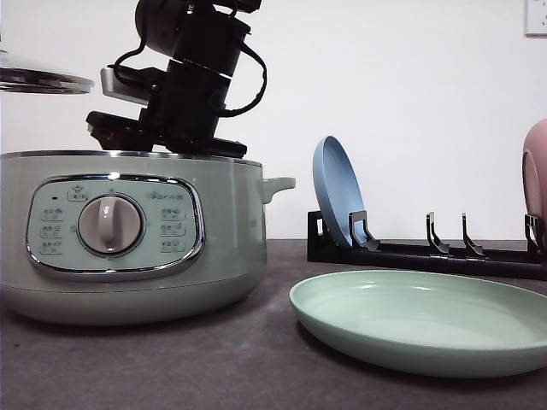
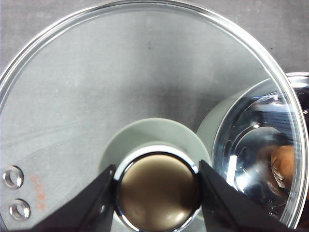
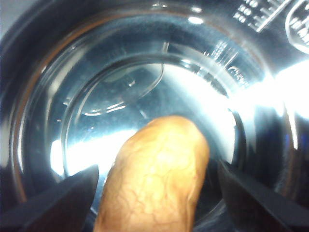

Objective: Transfer potato from steamer to green plate

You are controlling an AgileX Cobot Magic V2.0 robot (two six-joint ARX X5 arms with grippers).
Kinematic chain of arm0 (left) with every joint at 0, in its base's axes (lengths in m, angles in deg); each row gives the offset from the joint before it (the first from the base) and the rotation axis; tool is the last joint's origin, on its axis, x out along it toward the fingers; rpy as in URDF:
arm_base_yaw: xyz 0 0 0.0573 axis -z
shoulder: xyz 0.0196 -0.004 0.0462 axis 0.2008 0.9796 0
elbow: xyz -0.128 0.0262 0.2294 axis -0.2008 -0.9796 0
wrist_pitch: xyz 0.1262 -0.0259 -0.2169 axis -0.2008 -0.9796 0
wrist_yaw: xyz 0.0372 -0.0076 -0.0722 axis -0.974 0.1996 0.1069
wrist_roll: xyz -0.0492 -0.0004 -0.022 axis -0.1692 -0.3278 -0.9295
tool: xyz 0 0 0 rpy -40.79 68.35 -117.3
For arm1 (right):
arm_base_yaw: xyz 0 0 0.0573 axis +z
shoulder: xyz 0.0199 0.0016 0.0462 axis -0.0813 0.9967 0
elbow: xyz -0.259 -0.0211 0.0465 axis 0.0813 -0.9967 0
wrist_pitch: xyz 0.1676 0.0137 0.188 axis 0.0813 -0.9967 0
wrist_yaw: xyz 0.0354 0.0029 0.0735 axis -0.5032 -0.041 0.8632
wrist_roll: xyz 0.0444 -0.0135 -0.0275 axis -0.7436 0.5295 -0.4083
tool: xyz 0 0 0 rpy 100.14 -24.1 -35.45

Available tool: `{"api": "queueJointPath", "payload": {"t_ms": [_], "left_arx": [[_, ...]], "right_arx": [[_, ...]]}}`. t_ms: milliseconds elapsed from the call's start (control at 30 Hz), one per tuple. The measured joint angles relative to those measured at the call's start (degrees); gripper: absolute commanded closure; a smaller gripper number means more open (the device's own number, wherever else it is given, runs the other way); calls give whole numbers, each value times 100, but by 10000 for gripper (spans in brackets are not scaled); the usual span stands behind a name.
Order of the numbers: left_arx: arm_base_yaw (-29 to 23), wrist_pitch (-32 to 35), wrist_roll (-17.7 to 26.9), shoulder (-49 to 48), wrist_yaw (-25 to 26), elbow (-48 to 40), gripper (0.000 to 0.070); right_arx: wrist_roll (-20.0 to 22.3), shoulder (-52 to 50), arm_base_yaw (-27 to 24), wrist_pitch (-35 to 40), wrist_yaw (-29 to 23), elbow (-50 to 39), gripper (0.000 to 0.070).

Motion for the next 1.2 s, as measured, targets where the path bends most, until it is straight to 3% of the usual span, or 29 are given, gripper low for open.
{"api": "queueJointPath", "payload": {"t_ms": [200, 367, 667, 900, 1200], "left_arx": [[0, 0, 0, 0, 2, 0, 699], [0, 0, 0, 0, 2, 0, 699], [0, 2, 0, 0, 2, 0, 699], [-4, 2, 0, 0, 69, 0, 699], [96, 4, 0, 0, 196, 0, 699]], "right_arx": [[0, 20, 7, -115, 0, 0, 414], [0, 20, 7, -119, -2, 0, 502], [2, -156, -8, -147, 0, 22, 502], [35, -1146, -127, -185, 0, 156, 502], [218, -2298, -617, -979, 127, 184, 503]]}}
